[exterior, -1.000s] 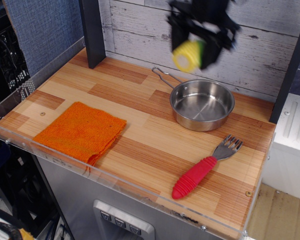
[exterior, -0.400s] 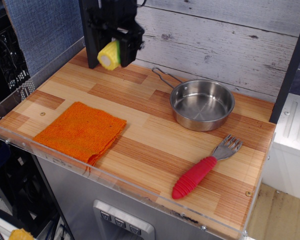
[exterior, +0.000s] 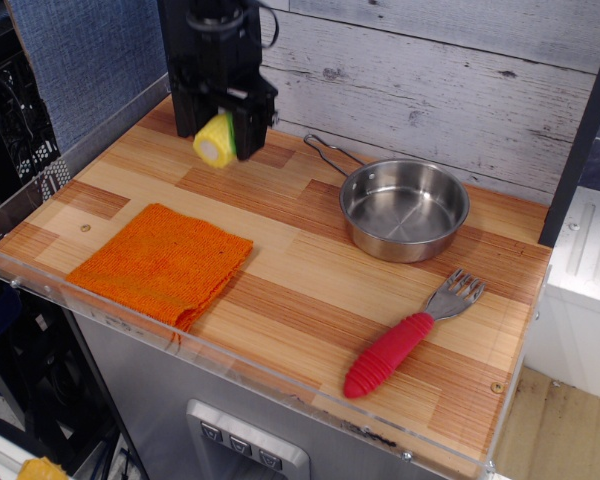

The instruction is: Place the corn behind the cloth.

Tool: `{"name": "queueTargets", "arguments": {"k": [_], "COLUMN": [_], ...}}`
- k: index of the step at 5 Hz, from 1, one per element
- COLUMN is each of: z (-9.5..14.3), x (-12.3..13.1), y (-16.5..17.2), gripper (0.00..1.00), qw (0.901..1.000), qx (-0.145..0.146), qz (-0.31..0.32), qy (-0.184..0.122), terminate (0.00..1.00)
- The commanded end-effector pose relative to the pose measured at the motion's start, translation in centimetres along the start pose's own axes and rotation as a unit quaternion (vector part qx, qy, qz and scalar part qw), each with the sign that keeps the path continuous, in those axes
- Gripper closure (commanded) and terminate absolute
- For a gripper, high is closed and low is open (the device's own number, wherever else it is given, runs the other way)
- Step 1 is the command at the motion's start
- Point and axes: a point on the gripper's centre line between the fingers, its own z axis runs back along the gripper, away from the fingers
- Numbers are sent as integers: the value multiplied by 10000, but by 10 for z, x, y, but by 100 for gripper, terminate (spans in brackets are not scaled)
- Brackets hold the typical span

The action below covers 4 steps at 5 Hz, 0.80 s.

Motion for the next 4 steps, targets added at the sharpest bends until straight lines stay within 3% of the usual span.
{"name": "queueTargets", "arguments": {"k": [1, 3, 4], "z": [-2, -9, -5], "x": [0, -6, -5], "y": [19, 27, 26], "gripper": [100, 100, 0], "qw": [9998, 9996, 9995], "qx": [213, 251, 193], "qz": [7, 20, 72], "qy": [-19, 162, 237], "terminate": [0, 0, 0]}}
